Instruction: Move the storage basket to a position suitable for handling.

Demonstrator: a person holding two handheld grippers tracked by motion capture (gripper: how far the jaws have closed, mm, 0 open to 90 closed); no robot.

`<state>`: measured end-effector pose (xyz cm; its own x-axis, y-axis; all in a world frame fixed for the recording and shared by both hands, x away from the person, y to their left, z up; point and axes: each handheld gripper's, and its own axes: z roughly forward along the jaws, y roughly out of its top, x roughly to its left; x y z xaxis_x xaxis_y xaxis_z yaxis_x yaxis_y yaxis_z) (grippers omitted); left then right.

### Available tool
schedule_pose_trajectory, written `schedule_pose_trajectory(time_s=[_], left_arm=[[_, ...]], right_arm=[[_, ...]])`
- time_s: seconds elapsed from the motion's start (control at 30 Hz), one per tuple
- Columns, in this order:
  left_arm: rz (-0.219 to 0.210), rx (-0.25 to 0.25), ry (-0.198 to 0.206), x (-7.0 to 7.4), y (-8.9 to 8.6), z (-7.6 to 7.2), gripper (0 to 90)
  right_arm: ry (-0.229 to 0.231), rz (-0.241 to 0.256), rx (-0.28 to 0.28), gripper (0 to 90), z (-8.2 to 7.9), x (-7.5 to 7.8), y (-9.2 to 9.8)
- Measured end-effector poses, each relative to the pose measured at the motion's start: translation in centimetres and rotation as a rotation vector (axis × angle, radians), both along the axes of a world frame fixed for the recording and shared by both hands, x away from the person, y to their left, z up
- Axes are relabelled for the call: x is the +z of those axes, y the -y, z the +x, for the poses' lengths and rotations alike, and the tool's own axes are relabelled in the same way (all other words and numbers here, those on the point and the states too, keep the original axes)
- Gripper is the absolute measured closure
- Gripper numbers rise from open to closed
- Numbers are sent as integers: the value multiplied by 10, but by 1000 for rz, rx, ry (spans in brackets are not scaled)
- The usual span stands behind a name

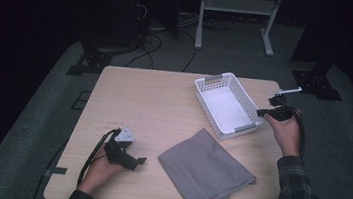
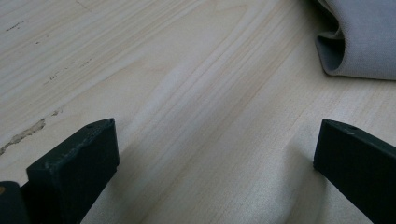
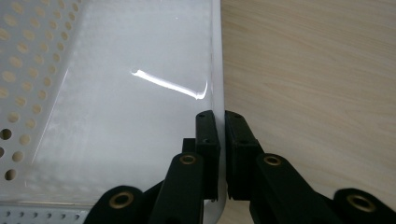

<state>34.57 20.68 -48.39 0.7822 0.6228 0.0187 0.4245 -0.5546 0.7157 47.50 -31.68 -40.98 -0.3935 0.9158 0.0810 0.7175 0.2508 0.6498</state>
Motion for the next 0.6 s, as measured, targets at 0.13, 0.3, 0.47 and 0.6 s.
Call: schedule_pose_trajectory(time_s=[0.13, 0.3, 0.47, 0.6], left_arm=[[0, 0, 0, 0, 0, 0, 0], [0, 0, 0, 0, 0, 0, 0], [0, 0, 0, 0, 0, 0, 0], [2, -1, 2, 0, 0, 0, 0]], right_arm=[[0, 7, -4, 843, -9, -2, 8], [8, -21, -4, 820, -12, 0, 8], [77, -28, -23, 700, -24, 16, 4], [100, -29, 1, 664, -35, 27, -7]])
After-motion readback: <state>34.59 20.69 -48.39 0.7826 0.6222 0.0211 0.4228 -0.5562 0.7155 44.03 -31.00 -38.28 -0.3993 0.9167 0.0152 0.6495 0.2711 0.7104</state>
